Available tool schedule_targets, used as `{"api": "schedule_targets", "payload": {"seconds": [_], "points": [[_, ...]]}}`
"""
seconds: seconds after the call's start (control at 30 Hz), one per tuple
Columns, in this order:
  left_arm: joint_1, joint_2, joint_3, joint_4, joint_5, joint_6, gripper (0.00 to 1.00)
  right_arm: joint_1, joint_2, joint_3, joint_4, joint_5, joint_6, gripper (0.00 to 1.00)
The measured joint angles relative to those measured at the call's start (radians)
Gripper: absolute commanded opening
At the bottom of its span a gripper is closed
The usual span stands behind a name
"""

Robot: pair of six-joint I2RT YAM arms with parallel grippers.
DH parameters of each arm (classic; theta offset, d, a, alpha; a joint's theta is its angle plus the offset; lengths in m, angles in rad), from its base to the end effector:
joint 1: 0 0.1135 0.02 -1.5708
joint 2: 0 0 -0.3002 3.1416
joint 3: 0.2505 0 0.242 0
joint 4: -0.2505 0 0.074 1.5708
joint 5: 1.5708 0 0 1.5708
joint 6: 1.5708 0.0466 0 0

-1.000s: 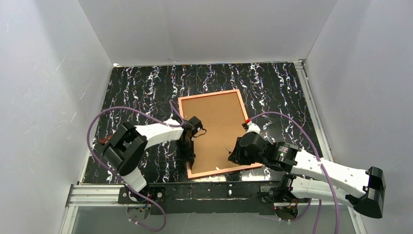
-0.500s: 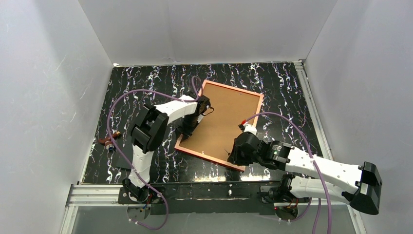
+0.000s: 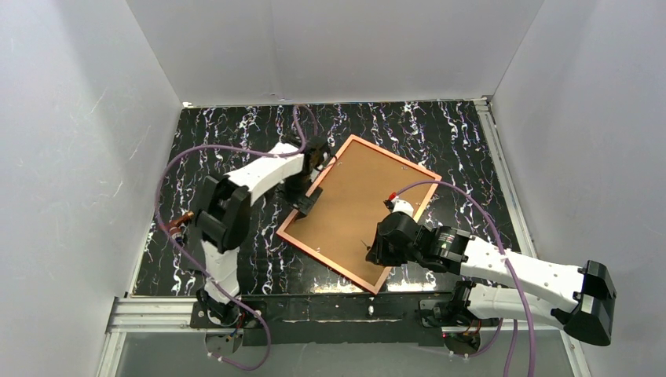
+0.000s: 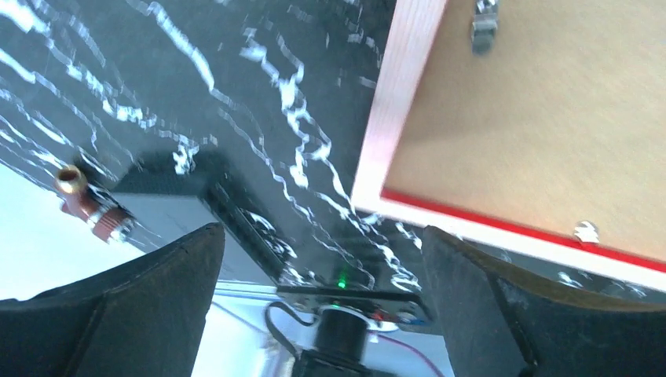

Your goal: Take the photo out of the frame

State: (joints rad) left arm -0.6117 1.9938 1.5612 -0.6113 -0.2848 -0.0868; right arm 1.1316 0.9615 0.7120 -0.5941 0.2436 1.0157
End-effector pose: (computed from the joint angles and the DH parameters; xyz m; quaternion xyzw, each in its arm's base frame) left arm 0.3685 -0.2425 0.2408 0.2123 0.9326 0.0405 0.2891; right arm 0.0822 0.1486 0.2709 -0.0106 0.9286 0.2561 0.2682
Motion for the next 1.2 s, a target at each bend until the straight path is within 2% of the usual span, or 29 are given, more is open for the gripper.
{"api": "schedule_targets", "payload": {"seconds": [0.13,0.2,0.27,0.4,0.5,0.57,0.63,0.73,0.77,0.87,1.03,1.2], "points": [[0.010,-0.204,-0.012,-0.027,0.077,-0.130,0.98,0.000,0.009,0.000,0.019,-0.005,-0.010,0.01],[0.018,-0.333,-0.052,-0.011,0.175,-0.201,0.98,0.000,0.019,0.000,0.037,-0.013,-0.026,0.01],[0.029,-0.496,-0.151,0.041,0.330,-0.285,0.98,0.000,0.029,-0.001,0.073,-0.036,-0.056,0.01],[0.046,-0.742,-0.463,0.317,0.648,-0.530,0.98,0.000,0.022,-0.017,0.179,-0.084,-0.109,0.01],[0.042,-0.779,-0.690,0.573,0.797,-0.774,0.96,0.000,-0.013,-0.076,0.288,-0.120,-0.137,0.01],[0.040,-0.763,-0.791,0.703,0.845,-0.920,0.95,0.000,-0.031,-0.113,0.345,-0.138,-0.149,0.01],[0.039,-0.757,-0.859,0.817,0.873,-1.070,0.95,0.000,-0.031,-0.130,0.386,-0.151,-0.159,0.01],[0.035,-0.762,-0.871,0.912,0.883,-1.221,0.92,0.000,-0.020,-0.133,0.441,-0.163,-0.167,0.01],[0.032,-0.769,-0.871,0.949,0.880,-1.275,0.87,0.000,-0.017,-0.133,0.455,-0.166,-0.169,0.01],[0.018,-0.795,-0.884,1.006,0.862,-1.404,0.64,0.000,-0.002,-0.133,0.502,-0.174,-0.177,0.01],[-0.040,-0.813,-0.927,0.975,0.813,-1.569,0.55,0.001,0.023,-0.132,0.562,-0.171,-0.186,0.01],[-0.064,-0.819,-0.930,0.908,0.769,-1.638,0.49,0.002,0.070,-0.116,0.575,-0.154,-0.204,0.01]]}}
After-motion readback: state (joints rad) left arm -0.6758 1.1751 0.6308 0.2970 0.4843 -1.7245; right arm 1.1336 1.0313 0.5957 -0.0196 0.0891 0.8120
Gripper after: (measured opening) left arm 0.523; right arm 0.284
